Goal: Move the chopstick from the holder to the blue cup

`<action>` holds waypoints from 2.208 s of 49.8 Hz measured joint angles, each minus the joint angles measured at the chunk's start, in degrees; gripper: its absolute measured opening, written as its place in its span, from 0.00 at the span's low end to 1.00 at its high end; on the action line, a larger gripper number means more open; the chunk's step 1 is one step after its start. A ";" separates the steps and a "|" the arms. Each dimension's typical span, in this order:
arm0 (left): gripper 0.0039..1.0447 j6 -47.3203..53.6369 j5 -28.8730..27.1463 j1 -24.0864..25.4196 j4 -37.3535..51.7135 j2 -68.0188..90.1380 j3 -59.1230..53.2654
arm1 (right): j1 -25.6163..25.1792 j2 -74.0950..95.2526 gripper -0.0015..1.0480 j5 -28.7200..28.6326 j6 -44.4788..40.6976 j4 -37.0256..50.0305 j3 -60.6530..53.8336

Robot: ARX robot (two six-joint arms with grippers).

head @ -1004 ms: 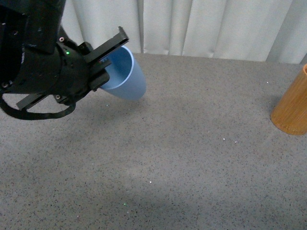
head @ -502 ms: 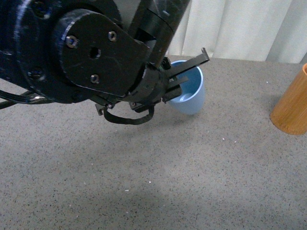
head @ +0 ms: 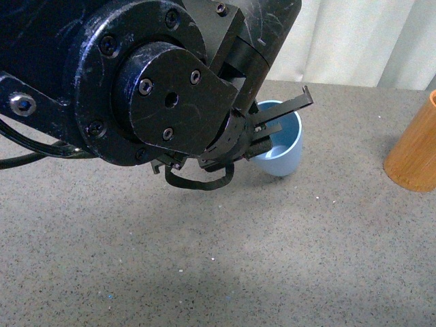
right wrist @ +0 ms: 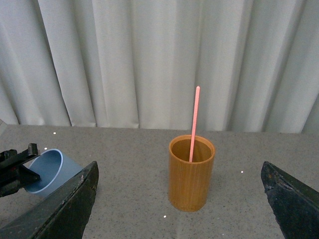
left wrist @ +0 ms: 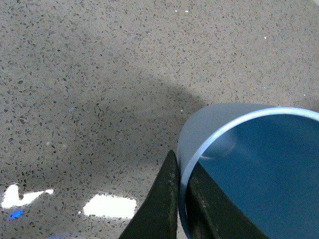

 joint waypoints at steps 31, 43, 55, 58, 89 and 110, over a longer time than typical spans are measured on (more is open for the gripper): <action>0.03 1.75 -1.01 -0.35 -2.05 0.33 0.70 | 0.00 0.00 0.91 0.00 0.00 0.00 0.00; 0.03 2.86 -1.29 -0.50 -3.41 0.48 1.18 | 0.00 0.00 0.91 0.00 0.00 0.00 0.00; 0.03 3.72 -1.55 -0.57 -3.72 0.90 1.60 | 0.00 0.00 0.91 0.00 0.00 0.02 0.00; 0.03 3.87 -1.53 -0.59 -3.78 0.90 1.66 | 0.00 0.00 0.91 0.00 0.00 0.00 0.00; 0.95 4.39 -1.29 -1.60 -4.98 0.90 5.07 | 0.00 0.00 0.91 0.00 0.00 0.00 0.00; 0.94 4.55 -1.27 -1.25 -5.86 0.90 6.23 | 0.00 0.00 0.91 0.00 0.00 0.00 0.00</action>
